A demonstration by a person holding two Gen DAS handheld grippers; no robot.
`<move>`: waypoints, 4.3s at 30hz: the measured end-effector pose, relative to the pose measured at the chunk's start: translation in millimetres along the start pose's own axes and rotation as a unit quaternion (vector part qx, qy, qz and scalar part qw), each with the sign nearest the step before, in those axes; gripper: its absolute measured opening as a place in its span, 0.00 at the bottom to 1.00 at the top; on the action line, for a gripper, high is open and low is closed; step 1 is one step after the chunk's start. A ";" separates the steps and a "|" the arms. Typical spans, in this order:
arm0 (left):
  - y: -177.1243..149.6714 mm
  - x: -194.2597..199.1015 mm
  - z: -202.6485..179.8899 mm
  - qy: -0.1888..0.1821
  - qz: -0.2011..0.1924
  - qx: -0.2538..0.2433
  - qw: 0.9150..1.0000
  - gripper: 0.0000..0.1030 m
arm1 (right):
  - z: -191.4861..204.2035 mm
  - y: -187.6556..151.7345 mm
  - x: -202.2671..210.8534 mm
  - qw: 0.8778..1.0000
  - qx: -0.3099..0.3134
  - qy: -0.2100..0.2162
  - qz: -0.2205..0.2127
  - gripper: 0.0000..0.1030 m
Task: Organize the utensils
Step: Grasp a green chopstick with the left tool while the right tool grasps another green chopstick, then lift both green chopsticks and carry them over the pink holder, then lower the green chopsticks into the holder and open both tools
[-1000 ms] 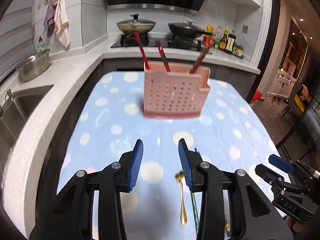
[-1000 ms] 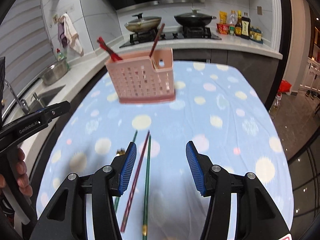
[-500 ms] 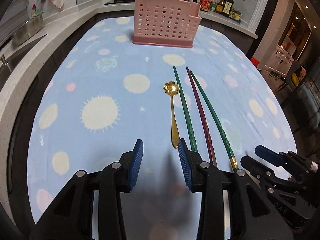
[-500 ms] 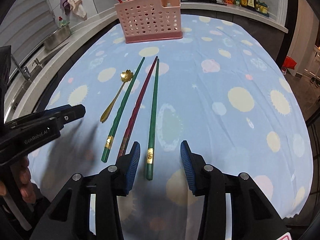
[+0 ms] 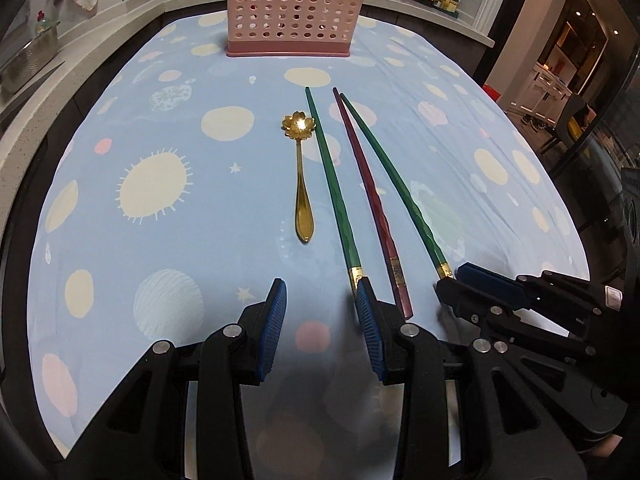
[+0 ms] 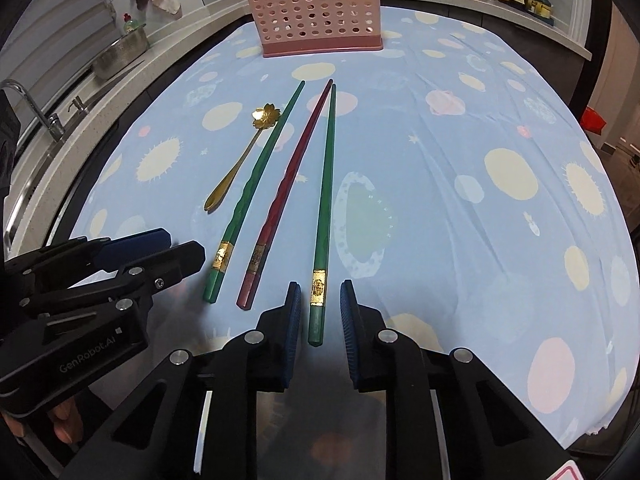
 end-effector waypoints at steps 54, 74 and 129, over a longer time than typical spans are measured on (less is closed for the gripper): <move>74.0 95.5 12.3 -0.019 -0.123 0.026 0.992 0.07 | -26.8 79.6 109.8 0.987 -0.053 0.014 -0.151 0.07; 212.0 160.8 21.3 0.009 -0.254 0.008 0.967 0.07 | -29.1 211.8 172.1 0.962 -0.047 0.043 -0.266 0.07; 401.6 107.5 87.6 0.078 -0.289 0.030 0.954 0.32 | -38.6 418.9 79.8 0.956 -0.020 -0.010 -0.292 0.34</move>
Point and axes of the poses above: each gripper's, at about its wrist camera, not at the fingertips, and x roughly against the way its jaws point, z to its left, y to its top, the point moved 8 cm from there along -x, roughly the way its jaws point, and after that the axes turned 1 degree about z, right-handed, at the moved point
